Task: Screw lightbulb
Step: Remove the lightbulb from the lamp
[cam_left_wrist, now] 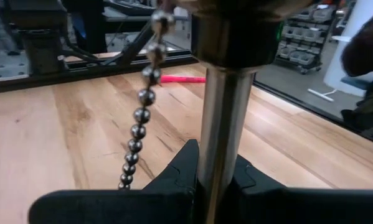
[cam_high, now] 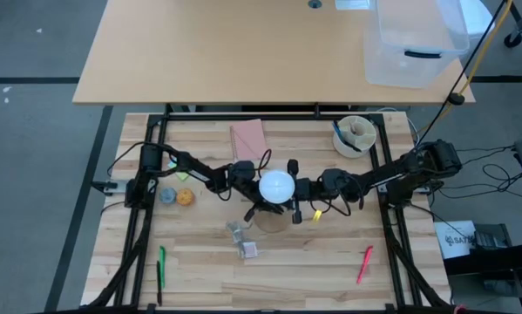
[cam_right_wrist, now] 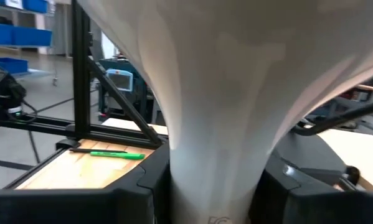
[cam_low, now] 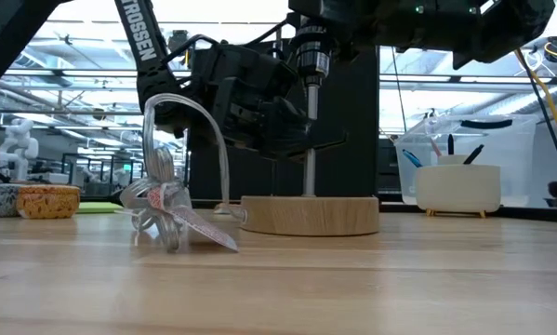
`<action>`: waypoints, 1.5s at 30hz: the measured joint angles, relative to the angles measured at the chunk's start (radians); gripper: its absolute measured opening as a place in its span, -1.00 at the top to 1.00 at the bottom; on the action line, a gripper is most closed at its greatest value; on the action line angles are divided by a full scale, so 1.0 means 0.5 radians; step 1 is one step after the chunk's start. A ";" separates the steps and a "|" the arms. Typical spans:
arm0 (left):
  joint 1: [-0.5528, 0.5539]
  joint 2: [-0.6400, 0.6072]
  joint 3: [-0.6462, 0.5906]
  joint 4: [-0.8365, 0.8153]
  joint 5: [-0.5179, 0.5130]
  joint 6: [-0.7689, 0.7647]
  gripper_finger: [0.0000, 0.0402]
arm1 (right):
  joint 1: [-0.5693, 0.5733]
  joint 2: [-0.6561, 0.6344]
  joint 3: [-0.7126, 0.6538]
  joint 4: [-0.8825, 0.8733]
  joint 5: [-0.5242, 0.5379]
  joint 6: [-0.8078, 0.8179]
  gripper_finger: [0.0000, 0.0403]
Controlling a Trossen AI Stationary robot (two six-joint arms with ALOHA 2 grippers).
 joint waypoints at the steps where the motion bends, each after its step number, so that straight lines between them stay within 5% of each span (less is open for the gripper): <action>1: 0.001 0.000 0.000 -0.001 0.012 0.001 0.88 | -0.006 0.000 0.000 -0.001 -0.025 0.007 0.29; 24: -0.001 0.001 0.000 -0.006 0.172 0.015 0.88 | -0.270 0.000 0.078 -0.085 -1.031 0.022 0.30; 45: -0.002 0.002 -0.010 -0.019 0.176 0.048 0.88 | -0.268 -0.133 0.180 -0.334 -0.933 0.096 -0.36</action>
